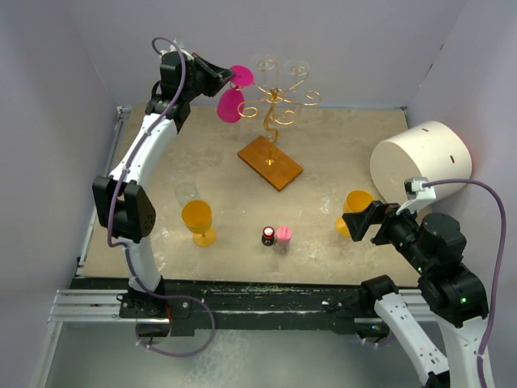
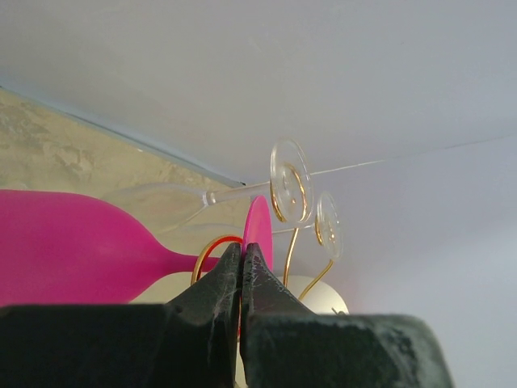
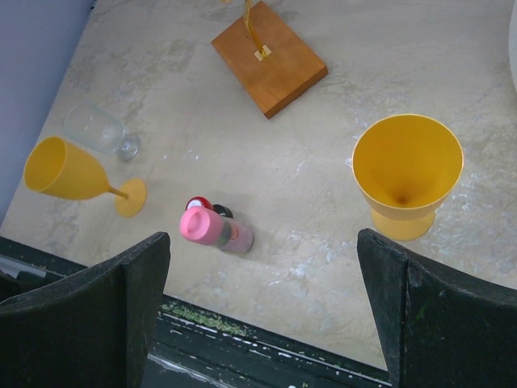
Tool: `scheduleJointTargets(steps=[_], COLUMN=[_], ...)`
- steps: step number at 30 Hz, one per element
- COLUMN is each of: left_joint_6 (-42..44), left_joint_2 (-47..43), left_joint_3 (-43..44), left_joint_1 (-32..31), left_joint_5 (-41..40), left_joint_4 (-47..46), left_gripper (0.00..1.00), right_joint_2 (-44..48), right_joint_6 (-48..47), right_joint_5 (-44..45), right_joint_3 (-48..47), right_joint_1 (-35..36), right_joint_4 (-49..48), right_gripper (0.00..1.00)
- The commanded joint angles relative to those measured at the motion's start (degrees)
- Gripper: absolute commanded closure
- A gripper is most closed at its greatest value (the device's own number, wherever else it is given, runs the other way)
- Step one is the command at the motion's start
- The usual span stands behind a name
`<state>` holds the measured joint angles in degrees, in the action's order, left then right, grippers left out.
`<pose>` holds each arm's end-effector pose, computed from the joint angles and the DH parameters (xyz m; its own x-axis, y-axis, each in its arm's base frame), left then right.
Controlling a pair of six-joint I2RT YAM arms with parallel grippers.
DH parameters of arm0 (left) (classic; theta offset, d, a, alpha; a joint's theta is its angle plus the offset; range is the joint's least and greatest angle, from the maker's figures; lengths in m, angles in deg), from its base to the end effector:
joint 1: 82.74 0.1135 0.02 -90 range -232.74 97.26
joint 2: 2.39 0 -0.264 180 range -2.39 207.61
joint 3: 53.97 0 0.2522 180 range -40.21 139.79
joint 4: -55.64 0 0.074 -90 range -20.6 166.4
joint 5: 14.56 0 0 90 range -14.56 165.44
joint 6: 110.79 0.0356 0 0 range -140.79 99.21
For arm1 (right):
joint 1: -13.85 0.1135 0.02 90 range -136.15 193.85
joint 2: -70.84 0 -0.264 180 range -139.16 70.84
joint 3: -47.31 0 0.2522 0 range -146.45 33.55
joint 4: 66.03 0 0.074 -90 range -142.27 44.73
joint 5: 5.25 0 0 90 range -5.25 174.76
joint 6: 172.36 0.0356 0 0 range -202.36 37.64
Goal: Take the wine glass off the wine glass rack
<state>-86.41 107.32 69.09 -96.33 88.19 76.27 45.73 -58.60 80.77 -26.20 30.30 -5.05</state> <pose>0.4475 -0.1163 0.4065 -0.4534 -0.8044 -0.3840 0.0703 0.3972 -0.9150 0.0523 0.0180 0.3903 -0.3312 0.3213 -0.8872 -0.2339 0.8830 0.4071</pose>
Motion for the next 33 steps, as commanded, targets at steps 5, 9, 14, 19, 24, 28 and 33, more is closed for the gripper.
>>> scheduleJointTargets(steps=[5,9,14,19,24,28,33], left_joint_6=[-1.34,-1.52,-1.69,-1.79,-1.32,-0.34,0.30], left_joint_2=[-2.60,-3.13,-3.51,-5.13,-8.83,-12.87,-17.02], left_joint_3=[1.14,0.55,0.10,-1.70,-5.14,-8.63,-11.72], left_joint_1=[-0.29,-0.30,-0.28,-0.30,-0.23,-0.05,0.76], left_joint_5=[3.51,4.60,6.36,7.44,7.89,7.49,8.23], left_joint_4=[-4.21,-4.07,-4.26,-4.55,-5.37,-5.49,-5.48], left_gripper=[1.00,1.00,1.00,1.00,1.00,1.00,1.00], right_joint_2=[-0.42,-0.25,-0.20,-0.10,-0.03,-0.53,-0.70], right_joint_6=[-0.65,-0.65,-0.57,-0.57,-0.50,-0.48,-0.48], right_joint_5=[0.82,0.82,0.82,0.91,1.00,0.92,0.91], right_joint_3=[-0.04,-0.02,-0.04,0.00,0.07,-0.02,0.07], right_joint_1=[-0.01,-0.01,-0.01,-0.01,-0.01,-0.01,-0.01], right_joint_4=[-2.57,-2.51,-2.50,-2.45,-2.48,-2.48,-2.47], right_gripper=[0.00,0.00,0.00,0.00,0.00,0.00,0.00])
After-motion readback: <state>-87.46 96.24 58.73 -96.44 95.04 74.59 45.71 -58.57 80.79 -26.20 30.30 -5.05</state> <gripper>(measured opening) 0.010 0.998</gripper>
